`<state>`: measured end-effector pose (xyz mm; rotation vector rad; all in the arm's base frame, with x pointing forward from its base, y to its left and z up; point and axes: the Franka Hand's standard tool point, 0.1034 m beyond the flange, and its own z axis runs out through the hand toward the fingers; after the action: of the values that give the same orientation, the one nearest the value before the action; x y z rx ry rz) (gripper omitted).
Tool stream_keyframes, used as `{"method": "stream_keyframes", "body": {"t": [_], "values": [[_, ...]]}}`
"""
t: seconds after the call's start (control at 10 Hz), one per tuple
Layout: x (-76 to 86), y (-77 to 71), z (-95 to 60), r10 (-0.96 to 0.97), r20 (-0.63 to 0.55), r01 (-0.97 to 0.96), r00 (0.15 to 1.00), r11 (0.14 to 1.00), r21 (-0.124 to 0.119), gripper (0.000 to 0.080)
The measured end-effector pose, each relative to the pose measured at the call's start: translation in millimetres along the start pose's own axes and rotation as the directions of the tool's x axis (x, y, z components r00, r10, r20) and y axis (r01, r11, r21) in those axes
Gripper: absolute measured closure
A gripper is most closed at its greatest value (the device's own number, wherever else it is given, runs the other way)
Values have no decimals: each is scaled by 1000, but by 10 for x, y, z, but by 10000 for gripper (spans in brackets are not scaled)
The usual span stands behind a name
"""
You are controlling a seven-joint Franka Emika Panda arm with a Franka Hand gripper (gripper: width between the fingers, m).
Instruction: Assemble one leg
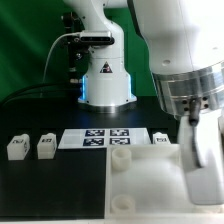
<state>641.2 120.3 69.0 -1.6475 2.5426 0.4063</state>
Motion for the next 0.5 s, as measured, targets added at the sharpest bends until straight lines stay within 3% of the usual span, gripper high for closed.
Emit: {"method": "stream_keyframes", "body": {"t": [0.2,0.3,0.4,0.5], "values": [[3,37,2,79,-11,-79,997,997,-16,506],[2,38,7,55,-11,-56,998,998,-14,431],[3,47,20,30,-13,-30,999,999,-17,431],[5,48,23,30,-13,-30,999,999,-17,250]]}}
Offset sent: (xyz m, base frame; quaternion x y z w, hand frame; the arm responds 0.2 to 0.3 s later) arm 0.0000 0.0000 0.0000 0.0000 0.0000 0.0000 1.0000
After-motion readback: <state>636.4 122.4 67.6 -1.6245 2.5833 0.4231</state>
